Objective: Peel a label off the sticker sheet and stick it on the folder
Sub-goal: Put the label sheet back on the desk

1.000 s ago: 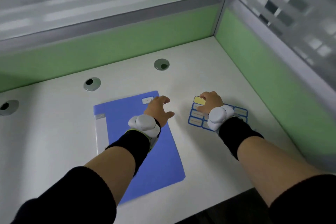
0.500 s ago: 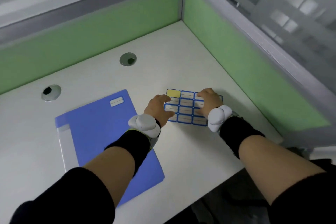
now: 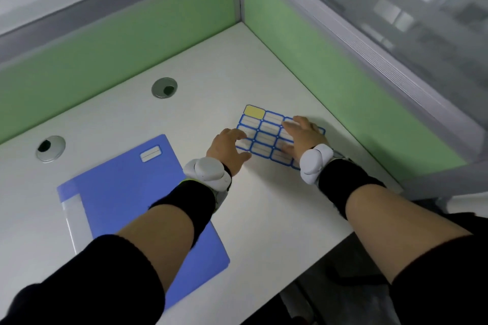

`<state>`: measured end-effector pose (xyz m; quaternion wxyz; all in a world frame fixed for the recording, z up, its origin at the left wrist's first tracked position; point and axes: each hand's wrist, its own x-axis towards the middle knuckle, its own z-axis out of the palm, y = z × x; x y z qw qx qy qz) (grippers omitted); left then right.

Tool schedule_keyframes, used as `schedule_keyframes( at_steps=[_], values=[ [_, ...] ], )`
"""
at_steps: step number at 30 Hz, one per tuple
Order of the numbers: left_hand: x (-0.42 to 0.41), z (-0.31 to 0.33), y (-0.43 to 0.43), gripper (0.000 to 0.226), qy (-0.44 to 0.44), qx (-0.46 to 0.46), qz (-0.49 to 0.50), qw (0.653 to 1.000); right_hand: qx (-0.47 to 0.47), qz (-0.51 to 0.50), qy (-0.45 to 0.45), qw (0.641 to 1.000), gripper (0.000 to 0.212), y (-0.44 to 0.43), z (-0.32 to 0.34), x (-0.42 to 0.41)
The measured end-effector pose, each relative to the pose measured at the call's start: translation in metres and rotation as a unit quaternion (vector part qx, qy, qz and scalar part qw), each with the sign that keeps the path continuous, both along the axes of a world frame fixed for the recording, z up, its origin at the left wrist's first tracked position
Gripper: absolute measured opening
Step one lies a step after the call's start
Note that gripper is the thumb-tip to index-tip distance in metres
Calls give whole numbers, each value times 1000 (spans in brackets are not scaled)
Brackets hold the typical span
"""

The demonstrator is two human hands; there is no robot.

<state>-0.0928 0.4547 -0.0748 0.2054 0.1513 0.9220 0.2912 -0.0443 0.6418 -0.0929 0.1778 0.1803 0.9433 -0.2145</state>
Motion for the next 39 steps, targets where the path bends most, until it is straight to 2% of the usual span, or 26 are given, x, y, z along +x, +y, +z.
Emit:
schedule_keyframes(
  at_steps=[6, 12, 19, 28, 32, 39],
  values=[
    [-10, -6, 27, 40, 6, 6, -13, 1000, 50, -68, 29, 996, 46, 17, -4, -6],
    [-17, -8, 48, 40, 15, 15, -34, 999, 69, -97, 27, 993, 63, 32, -5, -10],
    [-19, -10, 61, 39, 22, 14, -36, 999, 123, -106, 22, 986, 62, 36, -1, -10],
    [-21, -1, 52, 36, 24, 18, -17, 999, 136, -99, -9, 986, 52, 34, 15, -12],
    [-25, 14, 38, 34, 39, 29, 10, 999, 82, -99, 16, 992, 40, 21, 31, -27],
    [-36, 59, -6, 36, 74, 47, 61, 994, 66, -54, 63, 994, 47, -28, 72, -61]
  ],
)
